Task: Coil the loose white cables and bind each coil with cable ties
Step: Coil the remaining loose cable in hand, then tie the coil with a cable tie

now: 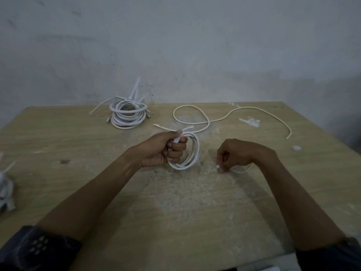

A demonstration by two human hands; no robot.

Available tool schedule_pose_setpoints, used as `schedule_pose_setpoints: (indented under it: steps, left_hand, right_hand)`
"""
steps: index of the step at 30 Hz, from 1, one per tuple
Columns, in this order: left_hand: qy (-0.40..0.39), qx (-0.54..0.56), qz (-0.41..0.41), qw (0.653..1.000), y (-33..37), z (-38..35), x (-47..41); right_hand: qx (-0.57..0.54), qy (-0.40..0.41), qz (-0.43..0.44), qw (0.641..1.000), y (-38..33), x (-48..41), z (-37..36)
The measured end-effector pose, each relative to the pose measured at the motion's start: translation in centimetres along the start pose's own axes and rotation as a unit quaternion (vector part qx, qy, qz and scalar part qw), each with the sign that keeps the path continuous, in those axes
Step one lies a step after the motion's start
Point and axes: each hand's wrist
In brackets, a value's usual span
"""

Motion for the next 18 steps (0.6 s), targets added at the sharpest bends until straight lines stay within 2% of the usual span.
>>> schedule_pose_setpoints:
  steps: [4,7,8,10,11,12,13,15,18]
  left_hand:
    - [0.013,0.008,-0.043,0.999,1.6,0.1,0.8]
    - [0.033,0.026,-0.088,0.995,3.4,-0.1,1.8]
    - [0.039,0.029,-0.105,0.993,4.1,-0.2,2.2]
    - [0.047,0.028,-0.139,0.989,5.3,-0.4,2.9]
    - [0.048,0.025,-0.153,0.987,5.9,-0.5,3.3]
    - [0.049,0.02,-0.166,0.985,6.5,-0.7,3.6]
    - [0.048,0.015,-0.177,0.983,6.9,-0.8,4.0]
    - [0.049,-0.005,-0.193,0.98,7.5,-1.1,4.5]
    - [0.065,-0.082,-0.195,0.975,7.7,-1.5,4.9]
  right_hand:
    - [-0.055,0.075,0.077,0.993,-0.4,1.2,3.1]
    - [-0.158,0.162,0.147,0.963,-3.0,3.4,6.6]
    - [-0.2,0.203,0.186,0.94,-4.2,4.1,7.6]
    - [-0.317,0.259,0.28,0.868,-6.9,4.8,8.9]
    - [-0.375,0.26,0.318,0.831,-8.3,4.7,9.1]
    - [-0.409,0.249,0.341,0.809,-9.5,4.2,9.1]
    - [-0.418,0.237,0.347,0.806,-10.6,3.3,8.8]
    - [-0.404,0.222,0.331,0.824,-12.3,0.9,7.9]
    - [-0.376,0.27,0.305,0.832,-13.5,-2.2,6.4]
Point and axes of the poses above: each hand's wrist, its own x-axis away from the middle knuckle, its own z-axis out of the back of the hand, y = z × x, and after that the axes turned 1 degree about x, right-handed
